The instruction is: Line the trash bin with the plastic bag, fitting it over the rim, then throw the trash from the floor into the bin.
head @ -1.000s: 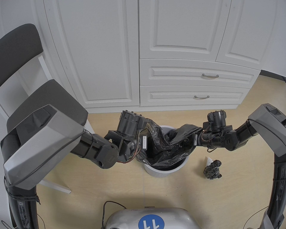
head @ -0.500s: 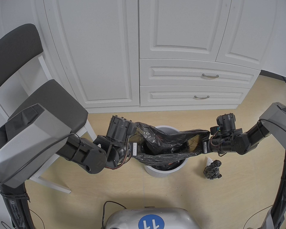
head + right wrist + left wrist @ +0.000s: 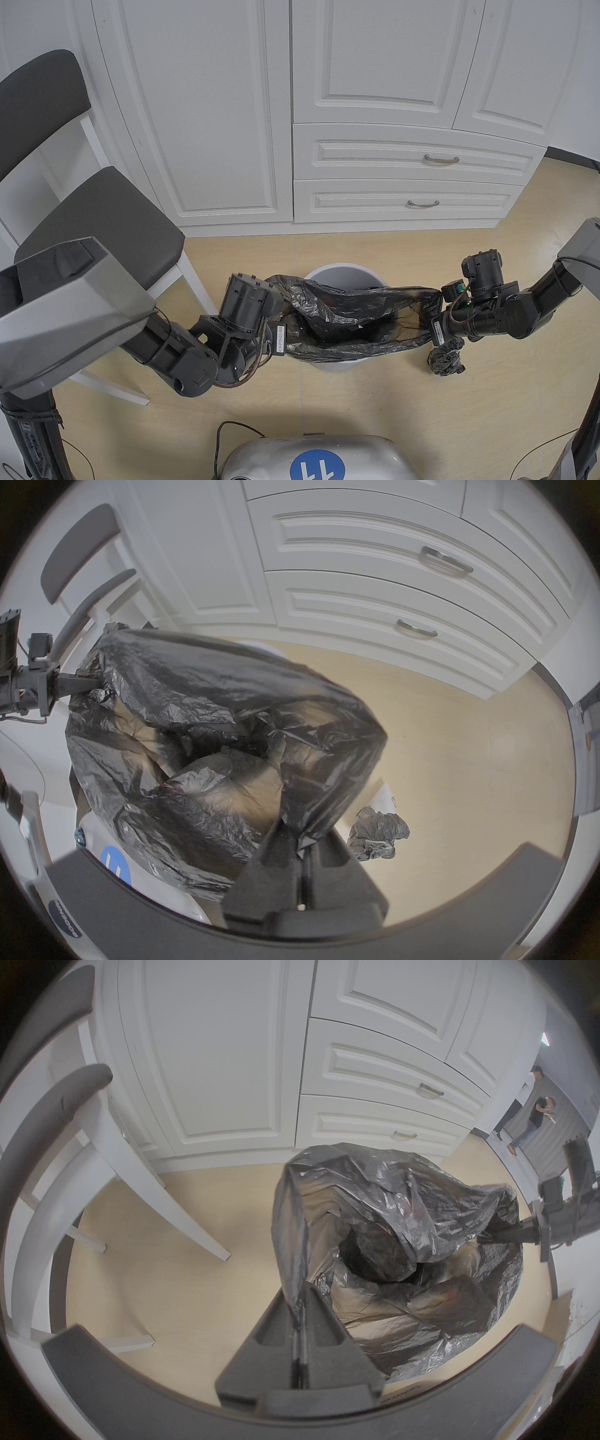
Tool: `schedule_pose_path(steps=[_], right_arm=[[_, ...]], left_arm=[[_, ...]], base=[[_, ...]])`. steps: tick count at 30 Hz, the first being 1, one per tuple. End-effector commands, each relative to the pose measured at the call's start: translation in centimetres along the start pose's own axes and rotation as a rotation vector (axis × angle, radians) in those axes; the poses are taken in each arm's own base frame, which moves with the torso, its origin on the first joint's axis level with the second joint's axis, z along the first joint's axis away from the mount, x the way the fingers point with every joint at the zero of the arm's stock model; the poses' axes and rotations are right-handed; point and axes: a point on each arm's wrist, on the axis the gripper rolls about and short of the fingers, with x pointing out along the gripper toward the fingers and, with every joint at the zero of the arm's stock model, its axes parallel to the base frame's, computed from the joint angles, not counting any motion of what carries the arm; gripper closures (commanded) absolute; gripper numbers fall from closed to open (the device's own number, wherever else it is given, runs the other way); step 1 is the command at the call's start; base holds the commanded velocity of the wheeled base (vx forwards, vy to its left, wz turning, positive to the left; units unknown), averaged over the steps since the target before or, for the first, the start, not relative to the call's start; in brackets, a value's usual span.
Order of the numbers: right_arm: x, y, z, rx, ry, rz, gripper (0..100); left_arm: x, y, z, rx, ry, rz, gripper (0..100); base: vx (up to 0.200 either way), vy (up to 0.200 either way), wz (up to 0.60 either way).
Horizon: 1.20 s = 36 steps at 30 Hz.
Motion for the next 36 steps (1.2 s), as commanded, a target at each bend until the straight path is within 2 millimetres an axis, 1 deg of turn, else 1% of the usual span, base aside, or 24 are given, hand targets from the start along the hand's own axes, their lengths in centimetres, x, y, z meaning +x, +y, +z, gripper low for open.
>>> schedule_pose_path(steps=[1,6,13,16,18,19,20,21,24,25,26,27,28,29,30,32,33,36], right_arm=[[-0.3,0.7,-0.7,-0.036,0.023,0.017,100],[-0.4,1.0,-1.5,-0.095,0.05,0.028,100],[-0.1,1.1,-1.8,-0.101,0.064,0.029,100],[0.7,1.3,-2.0,-0.102,0.075,0.035,100],[1.7,1.3,-2.3,-0.102,0.089,0.027,100],[1.8,1.3,-2.3,-0.1,0.089,0.026,100],[2.8,1.4,-2.6,-0.101,0.092,0.006,100],[3.0,1.4,-2.7,-0.1,0.094,0.003,100],[5.1,1.5,-3.5,-0.101,0.057,-0.038,100],[5.4,1.5,-3.6,-0.1,0.054,-0.043,100],[6.2,1.4,-3.9,-0.099,0.032,-0.058,100],[6.5,1.4,-3.9,-0.098,0.022,-0.063,100],[6.9,1.3,-4.1,-0.096,0.005,-0.072,100],[6.9,1.3,-4.1,-0.096,0.005,-0.072,100],[7.3,1.3,-4.3,-0.094,-0.014,-0.077,100],[7.1,1.3,-4.3,-0.1,-0.013,-0.08,100],[7.0,1.3,-4.3,-0.102,-0.013,-0.08,0],[6.2,1.2,-4.0,-0.103,-0.025,-0.082,0]], left_arm=[[0.9,0.1,-2.7,0.032,0.059,0.011,100],[0.6,0.3,-3.3,0.036,0.067,0.011,100],[0.4,0.5,-3.8,0.039,0.084,0.015,100],[0.8,0.3,-4.0,0.038,0.077,0.007,100],[1.5,0.1,-4.5,0.034,0.068,0.006,100],[1.6,0.1,-4.5,0.034,0.067,0.005,100],[2.2,0.0,-5.0,0.031,0.055,0.003,100],[2.3,0.0,-5.1,0.031,0.055,0.005,100],[3.5,-0.1,-6.3,0.035,0.058,0.005,100],[3.6,-0.1,-6.4,0.036,0.058,0.005,100],[4.1,-0.3,-6.4,0.035,0.055,0.004,100],[4.2,-0.4,-6.4,0.034,0.052,0.004,100],[4.5,-0.5,-6.1,0.032,0.041,0.001,100],[4.5,-0.5,-6.1,0.032,0.041,0.001,100],[4.7,-0.6,-5.5,0.024,0.025,-0.001,100],[4.9,-0.7,-5.0,0.018,0.014,-0.002,100],[4.9,-0.8,-4.8,0.015,0.009,-0.003,100],[4.6,-0.8,-4.3,0.009,-0.006,-0.008,100]], base=[[0.0,0.0,0.0],[0.0,0.0,0.0],[0.0,0.0,0.0],[0.0,0.0,0.0],[0.0,0.0,0.0],[0.0,0.0,0.0],[0.0,0.0,0.0],[0.0,0.0,0.0],[0.0,0.0,0.0],[0.0,0.0,0.0],[0.0,0.0,0.0],[0.0,0.0,0.0],[0.0,0.0,0.0],[0.0,0.0,0.0],[0.0,0.0,0.0],[0.0,0.0,0.0],[0.0,0.0,0.0],[0.0,0.0,0.0]])
